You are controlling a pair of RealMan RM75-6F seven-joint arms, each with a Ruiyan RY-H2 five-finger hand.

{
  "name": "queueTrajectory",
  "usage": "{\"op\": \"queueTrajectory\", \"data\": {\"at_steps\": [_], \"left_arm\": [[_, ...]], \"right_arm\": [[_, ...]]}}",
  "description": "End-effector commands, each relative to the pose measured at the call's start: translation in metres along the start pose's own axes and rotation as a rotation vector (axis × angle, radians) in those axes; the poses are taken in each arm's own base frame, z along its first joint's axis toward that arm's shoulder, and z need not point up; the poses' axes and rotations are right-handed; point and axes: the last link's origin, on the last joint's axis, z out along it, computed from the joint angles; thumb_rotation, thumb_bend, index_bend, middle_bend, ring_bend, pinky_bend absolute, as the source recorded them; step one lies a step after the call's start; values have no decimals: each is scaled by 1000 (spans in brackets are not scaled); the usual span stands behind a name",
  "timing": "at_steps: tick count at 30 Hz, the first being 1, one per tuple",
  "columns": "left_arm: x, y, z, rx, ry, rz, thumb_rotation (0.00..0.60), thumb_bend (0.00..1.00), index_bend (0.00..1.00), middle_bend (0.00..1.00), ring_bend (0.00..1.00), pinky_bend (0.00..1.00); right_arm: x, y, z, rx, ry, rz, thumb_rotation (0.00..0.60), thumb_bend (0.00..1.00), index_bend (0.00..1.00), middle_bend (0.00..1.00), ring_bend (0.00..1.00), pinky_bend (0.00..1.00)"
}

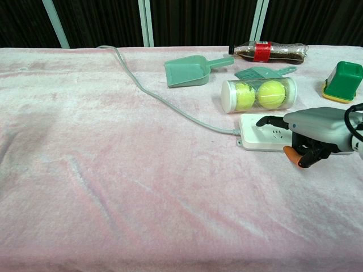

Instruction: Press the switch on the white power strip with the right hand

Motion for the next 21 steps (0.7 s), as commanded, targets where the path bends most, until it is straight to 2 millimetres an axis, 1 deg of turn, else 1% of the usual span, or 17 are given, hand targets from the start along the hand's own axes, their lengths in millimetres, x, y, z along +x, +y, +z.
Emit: {"op": "queueTrajectory", "data": {"at_steps": [1,13,21], "left_arm": [[0,0,0,0,0,1,600,308,202,108,54,81],[0,0,-1,-1,1,0,600,308,202,108,54,81],[1,-1,0,4,2,0,600,308,202,108,54,81]], "right_arm": [[0,0,0,0,0,0,600,641,39,988,1000,1000],[1,-2,-1,3,0,-4,600,641,39,988,1000,1000],[0,1,1,-9,-6,-4,600,641,39,988,1000,1000]]}}
